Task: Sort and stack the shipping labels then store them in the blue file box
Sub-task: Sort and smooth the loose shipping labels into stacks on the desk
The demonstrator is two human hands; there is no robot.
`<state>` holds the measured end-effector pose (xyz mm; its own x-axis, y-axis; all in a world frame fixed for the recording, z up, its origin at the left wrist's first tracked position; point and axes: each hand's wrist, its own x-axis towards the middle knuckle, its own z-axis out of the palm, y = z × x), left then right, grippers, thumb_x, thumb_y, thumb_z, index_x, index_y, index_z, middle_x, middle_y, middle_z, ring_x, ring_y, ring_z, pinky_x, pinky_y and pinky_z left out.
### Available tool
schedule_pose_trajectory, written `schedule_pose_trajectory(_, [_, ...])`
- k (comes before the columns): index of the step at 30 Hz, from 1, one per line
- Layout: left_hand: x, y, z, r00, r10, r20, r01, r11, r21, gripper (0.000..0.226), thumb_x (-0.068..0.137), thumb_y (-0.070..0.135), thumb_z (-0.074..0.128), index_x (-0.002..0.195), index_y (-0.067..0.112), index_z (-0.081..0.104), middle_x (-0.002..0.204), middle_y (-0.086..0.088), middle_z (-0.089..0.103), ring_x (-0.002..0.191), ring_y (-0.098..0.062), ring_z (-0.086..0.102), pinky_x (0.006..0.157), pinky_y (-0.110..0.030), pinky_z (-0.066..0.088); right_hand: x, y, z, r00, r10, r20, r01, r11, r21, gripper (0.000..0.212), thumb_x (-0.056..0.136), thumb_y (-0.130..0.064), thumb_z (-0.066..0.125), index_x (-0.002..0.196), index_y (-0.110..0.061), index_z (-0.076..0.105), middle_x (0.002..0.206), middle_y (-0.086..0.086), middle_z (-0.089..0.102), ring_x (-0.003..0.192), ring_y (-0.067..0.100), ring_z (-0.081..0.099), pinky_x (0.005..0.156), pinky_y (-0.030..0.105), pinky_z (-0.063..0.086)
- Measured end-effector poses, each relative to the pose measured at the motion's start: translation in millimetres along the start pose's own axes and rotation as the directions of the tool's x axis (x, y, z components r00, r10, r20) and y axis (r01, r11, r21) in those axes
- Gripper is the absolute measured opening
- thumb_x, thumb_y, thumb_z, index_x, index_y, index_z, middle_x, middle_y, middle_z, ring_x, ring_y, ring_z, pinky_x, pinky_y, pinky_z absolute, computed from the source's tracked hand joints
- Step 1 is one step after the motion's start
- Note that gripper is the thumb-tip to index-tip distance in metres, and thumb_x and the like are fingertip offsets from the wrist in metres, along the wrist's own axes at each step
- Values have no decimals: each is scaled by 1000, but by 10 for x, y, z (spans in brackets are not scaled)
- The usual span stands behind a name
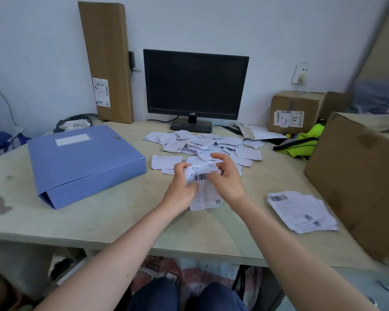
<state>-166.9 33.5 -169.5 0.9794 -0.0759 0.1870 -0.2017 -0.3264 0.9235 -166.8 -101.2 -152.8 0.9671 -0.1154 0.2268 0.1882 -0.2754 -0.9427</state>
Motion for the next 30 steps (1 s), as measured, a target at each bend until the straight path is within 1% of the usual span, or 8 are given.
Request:
schedule_pose_trajectory(3, [45,12,-56,999,-42,-10,42,998,56,32,86,5,53,115,17,52,107,3,59,96,-13,55,73,-26,41,75,20,-70,1000,17,-26,-21,991,-134,32,81,-2,58,108,-18,63,79,-3,49,61,8,46,55,18,40])
schedule_pose_trajectory(6, [52,-32,-104,995,-89,36,77,963,257,20,81,21,58,100,27,64,95,10,65,89,-12,60,73,-29,45,102,150,-110,995,84,50,-64,949,-308,19,75,-12,66,91,-23,66,74,-3,51,65,12,51,62,25,42])
schedule_pose_trajectory(10, [89,-114,-107,995,-98,13,83,899,429,34,80,32,60,113,35,65,113,11,57,105,-9,57,85,-28,45,79,299,-107,981,189,47,-134,831,-540,20,70,-27,67,89,-31,64,94,-6,55,77,13,58,68,28,46])
schedule_pose_trajectory(14, [250,-148,-88,998,-56,24,41,912,409,41,80,25,61,120,32,61,121,7,55,110,-11,55,94,-31,45,177,344,-140,991,131,-3,-111,831,-545,36,72,-28,69,108,-30,63,122,-3,47,100,14,56,88,34,49])
schedule_pose_trajectory(18, [485,-203,-69,996,-40,76,6,918,397,54,82,17,58,134,27,49,137,1,47,124,-13,49,101,-31,41,409,391,-180,994,88,57,-38,806,-590,64,75,-30,71,134,-28,48,140,-1,45,129,18,43,101,36,42])
schedule_pose_trajectory(23, [845,-294,-29,993,-41,107,-16,876,483,67,85,16,55,147,25,29,152,0,32,137,-18,35,104,-34,36,737,534,-104,983,94,157,29,766,-642,92,69,-42,77,146,-20,33,147,2,39,138,21,32,112,36,31])
schedule_pose_trajectory(28, [1131,-413,45,982,-112,153,1,811,585,75,84,22,56,151,17,21,145,-14,40,141,-33,24,116,-43,22,1048,652,-73,971,132,198,56,682,-730,115,63,-60,78,153,-26,15,163,2,7,150,19,-5,121,46,-2])
schedule_pose_trajectory(30, [1192,-413,70,979,-118,167,-6,801,599,76,85,24,56,151,18,20,141,-14,41,139,-35,27,115,-44,22,1127,674,-77,961,155,227,64,677,-733,120,61,-64,77,154,-28,11,164,-1,5,150,17,-8,119,47,-8])
